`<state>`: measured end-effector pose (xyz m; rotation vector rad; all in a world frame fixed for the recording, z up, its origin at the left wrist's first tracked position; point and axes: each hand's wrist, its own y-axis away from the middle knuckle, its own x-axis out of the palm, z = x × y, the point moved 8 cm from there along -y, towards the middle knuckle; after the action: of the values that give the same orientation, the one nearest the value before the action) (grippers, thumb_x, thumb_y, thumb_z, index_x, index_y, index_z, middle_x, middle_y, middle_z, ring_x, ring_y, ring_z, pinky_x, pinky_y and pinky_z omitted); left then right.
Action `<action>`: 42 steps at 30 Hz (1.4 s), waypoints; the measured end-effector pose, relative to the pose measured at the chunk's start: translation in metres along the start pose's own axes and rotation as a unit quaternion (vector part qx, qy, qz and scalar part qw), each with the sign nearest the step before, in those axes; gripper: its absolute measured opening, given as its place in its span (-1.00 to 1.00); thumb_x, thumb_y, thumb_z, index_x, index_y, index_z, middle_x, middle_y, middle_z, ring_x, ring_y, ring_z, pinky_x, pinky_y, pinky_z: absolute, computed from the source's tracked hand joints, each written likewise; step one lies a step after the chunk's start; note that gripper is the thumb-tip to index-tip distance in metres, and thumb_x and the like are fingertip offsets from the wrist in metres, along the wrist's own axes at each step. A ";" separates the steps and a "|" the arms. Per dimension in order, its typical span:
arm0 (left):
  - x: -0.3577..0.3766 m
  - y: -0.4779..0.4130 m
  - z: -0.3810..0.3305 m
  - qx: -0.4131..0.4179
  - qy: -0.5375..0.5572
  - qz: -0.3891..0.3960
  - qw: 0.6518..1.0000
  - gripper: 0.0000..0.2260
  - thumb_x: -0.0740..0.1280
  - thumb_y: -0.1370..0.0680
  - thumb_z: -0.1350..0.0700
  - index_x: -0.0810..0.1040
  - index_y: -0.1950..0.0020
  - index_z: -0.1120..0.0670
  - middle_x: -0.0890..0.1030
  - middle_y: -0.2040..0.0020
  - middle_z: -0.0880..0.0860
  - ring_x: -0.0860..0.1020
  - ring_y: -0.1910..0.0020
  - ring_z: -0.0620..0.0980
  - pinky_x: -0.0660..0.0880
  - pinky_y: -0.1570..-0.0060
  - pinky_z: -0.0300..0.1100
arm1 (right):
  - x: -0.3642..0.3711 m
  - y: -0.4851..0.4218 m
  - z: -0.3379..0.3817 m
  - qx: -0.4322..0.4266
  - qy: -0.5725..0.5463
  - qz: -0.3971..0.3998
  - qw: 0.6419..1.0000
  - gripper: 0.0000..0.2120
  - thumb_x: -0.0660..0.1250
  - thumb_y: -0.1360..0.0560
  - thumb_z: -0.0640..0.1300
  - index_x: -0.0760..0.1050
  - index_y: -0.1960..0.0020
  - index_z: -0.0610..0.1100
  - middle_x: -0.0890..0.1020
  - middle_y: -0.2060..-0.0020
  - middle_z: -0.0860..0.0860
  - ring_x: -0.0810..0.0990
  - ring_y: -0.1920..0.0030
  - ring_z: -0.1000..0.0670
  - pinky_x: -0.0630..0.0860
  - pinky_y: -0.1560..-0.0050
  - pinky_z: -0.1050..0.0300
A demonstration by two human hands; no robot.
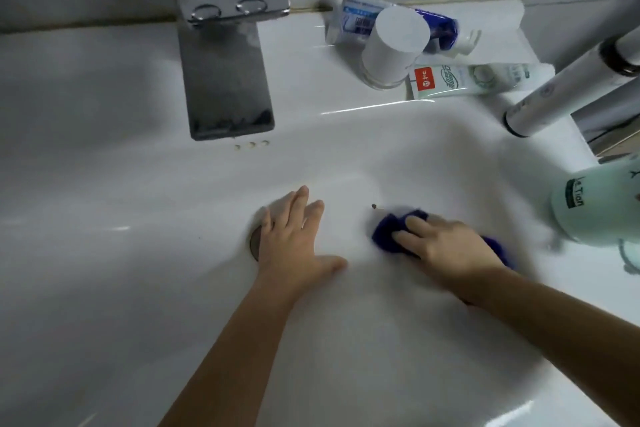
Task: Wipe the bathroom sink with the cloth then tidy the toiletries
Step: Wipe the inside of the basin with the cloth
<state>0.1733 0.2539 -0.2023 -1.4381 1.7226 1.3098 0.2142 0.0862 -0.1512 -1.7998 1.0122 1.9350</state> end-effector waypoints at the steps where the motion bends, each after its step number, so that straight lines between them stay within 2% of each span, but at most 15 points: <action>1: 0.000 -0.001 0.000 0.004 0.000 -0.001 1.000 -0.16 0.27 -0.37 -0.35 -0.02 -0.51 -0.07 -0.20 -0.53 -0.05 -0.21 -0.48 -0.09 -0.27 -0.42 0.05 | -0.008 -0.028 -0.014 0.055 0.011 -0.026 0.998 -0.72 0.50 -0.28 -0.12 0.54 0.04 -0.11 0.55 0.14 -0.07 0.55 0.27 -0.16 0.36 0.51 0.12; 4: 0.002 -0.001 0.003 0.010 -0.003 -0.009 1.000 -0.15 0.26 -0.37 -0.37 -0.02 -0.51 -0.07 -0.18 -0.53 -0.05 -0.20 -0.49 -0.09 -0.28 -0.40 0.04 | -0.012 -0.073 -0.029 0.153 -0.048 -0.057 0.985 -0.74 0.20 -0.54 -0.07 0.43 -0.20 -0.12 0.48 -0.10 -0.12 0.51 0.01 -0.21 0.32 0.31 0.04; 9: 0.001 -0.001 0.002 0.011 0.002 -0.011 1.000 -0.18 0.28 -0.39 -0.32 -0.03 -0.51 -0.08 -0.20 -0.53 -0.06 -0.22 -0.48 -0.10 -0.28 -0.41 0.04 | 0.007 0.018 0.035 -0.037 -0.197 -0.032 0.979 -0.73 0.17 -0.45 0.06 0.52 -0.07 0.03 0.63 0.12 0.04 0.64 0.19 -0.02 0.50 0.33 0.25; 11: 0.001 -0.002 0.003 0.007 0.006 -0.008 1.000 -0.17 0.29 -0.37 -0.32 -0.02 -0.51 -0.09 -0.20 -0.53 -0.06 -0.21 -0.48 -0.11 -0.28 -0.41 0.04 | 0.005 -0.002 0.025 -0.054 -0.159 -0.049 0.985 -0.72 0.18 -0.45 0.05 0.55 -0.05 0.00 0.63 0.11 0.01 0.64 0.20 -0.05 0.53 0.34 0.22; 14: 0.001 -0.003 0.003 0.009 -0.005 -0.014 1.000 -0.15 0.30 -0.35 -0.34 0.00 -0.50 -0.09 -0.18 -0.53 -0.07 -0.19 -0.49 -0.11 -0.26 -0.40 0.02 | -0.005 -0.072 -0.010 0.086 -0.107 -0.101 0.985 -0.77 0.24 -0.51 -0.08 0.53 -0.11 -0.14 0.57 0.02 -0.16 0.57 0.11 -0.23 0.50 0.23 0.00; 16: 0.001 -0.002 0.004 0.008 0.003 -0.017 1.000 -0.16 0.32 -0.35 -0.33 0.02 -0.50 -0.10 -0.17 -0.53 -0.09 -0.18 -0.48 -0.13 -0.27 -0.40 0.01 | -0.001 -0.077 -0.012 0.118 -0.137 -0.099 0.978 -0.77 0.23 -0.51 -0.09 0.51 -0.10 -0.15 0.56 0.04 -0.16 0.56 0.14 -0.24 0.49 0.24 -0.01; 21: -0.002 -0.003 0.004 0.013 0.019 -0.019 1.000 -0.17 0.34 -0.35 -0.28 0.02 -0.50 -0.10 -0.17 -0.53 -0.09 -0.19 -0.48 -0.13 -0.26 -0.41 0.02 | 0.013 0.014 0.039 -0.084 -0.138 -0.001 0.987 -0.74 0.15 -0.39 0.01 0.48 -0.03 0.01 0.59 0.19 0.04 0.60 0.30 -0.02 0.42 0.45 0.26; 25: -0.001 -0.003 0.004 0.023 -0.003 -0.028 0.999 -0.14 0.29 -0.32 -0.37 0.09 -0.50 -0.06 -0.08 -0.54 -0.02 -0.09 -0.50 -0.07 -0.16 -0.42 0.10 | 0.001 -0.069 -0.005 0.039 0.013 -0.039 0.998 -0.73 0.41 -0.37 -0.18 0.49 -0.05 -0.10 0.55 0.07 -0.10 0.56 0.22 -0.18 0.41 0.45 0.07; 27: -0.009 -0.003 0.002 0.040 -0.007 -0.078 0.996 -0.15 0.24 -0.27 -0.42 0.25 -0.45 -0.01 0.10 -0.52 0.04 0.09 -0.49 0.00 -0.01 -0.39 0.20 | -0.012 -0.091 -0.015 0.087 0.064 -0.062 0.992 -0.61 0.54 -0.18 -0.28 0.49 0.06 -0.13 0.54 0.17 -0.11 0.52 0.35 -0.17 0.29 0.54 0.14; 28: -0.011 -0.004 0.001 0.046 -0.013 -0.084 0.995 -0.17 0.22 -0.28 -0.42 0.25 -0.45 -0.02 0.10 -0.52 0.03 0.09 -0.49 -0.02 -0.01 -0.39 0.19 | -0.011 -0.089 -0.014 0.092 0.070 -0.038 0.993 -0.61 0.50 -0.23 -0.29 0.46 0.01 -0.12 0.52 0.11 -0.10 0.52 0.30 -0.17 0.29 0.50 0.13; 31: 0.000 -0.003 0.004 0.021 -0.005 -0.004 1.000 -0.17 0.30 -0.35 -0.33 0.02 -0.50 -0.12 -0.17 -0.53 -0.09 -0.18 -0.48 -0.14 -0.25 -0.41 0.04 | 0.016 -0.028 -0.008 0.085 0.004 0.069 0.994 -0.71 0.26 -0.45 -0.22 0.38 -0.16 -0.05 0.46 -0.05 -0.02 0.53 0.09 -0.12 0.32 0.32 0.12; 34: 0.001 -0.003 0.005 0.015 0.004 -0.005 1.000 -0.17 0.32 -0.35 -0.31 0.01 -0.50 -0.11 -0.18 -0.53 -0.09 -0.20 -0.48 -0.13 -0.26 -0.41 0.03 | 0.011 0.033 0.016 0.009 -0.083 0.031 0.996 -0.83 0.20 -0.38 -0.04 0.52 0.08 -0.01 0.55 0.22 0.03 0.59 0.33 -0.06 0.36 0.50 0.23; 37: 0.000 -0.002 0.004 0.019 0.006 -0.005 1.000 -0.16 0.33 -0.35 -0.32 0.03 -0.50 -0.09 -0.14 -0.54 -0.07 -0.16 -0.49 -0.11 -0.23 -0.41 0.04 | 0.006 0.016 0.012 -0.072 -0.024 -0.006 0.997 -0.85 0.26 -0.35 -0.08 0.55 0.14 -0.07 0.57 0.26 -0.03 0.58 0.37 -0.10 0.40 0.55 0.20; 40: 0.000 -0.003 0.006 0.020 -0.002 -0.001 1.000 -0.16 0.32 -0.35 -0.32 0.02 -0.50 -0.09 -0.14 -0.54 -0.07 -0.16 -0.49 -0.10 -0.23 -0.41 0.05 | -0.018 -0.044 -0.024 0.076 0.017 -0.052 0.996 -0.82 0.26 -0.48 -0.17 0.53 -0.05 -0.16 0.55 0.05 -0.15 0.55 0.17 -0.21 0.34 0.42 0.09; 42: 0.002 -0.002 0.007 0.022 -0.002 0.006 1.000 -0.17 0.32 -0.36 -0.32 0.02 -0.50 -0.09 -0.15 -0.53 -0.08 -0.17 -0.49 -0.10 -0.22 -0.41 0.06 | -0.015 -0.039 -0.032 0.139 0.008 -0.027 0.990 -0.77 0.24 -0.53 -0.13 0.50 -0.16 -0.15 0.51 -0.06 -0.14 0.53 0.06 -0.22 0.34 0.34 0.05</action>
<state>0.1737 0.2599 -0.2072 -1.4018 1.7492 1.2737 0.2652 0.0954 -0.1468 -1.6708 1.1612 1.6565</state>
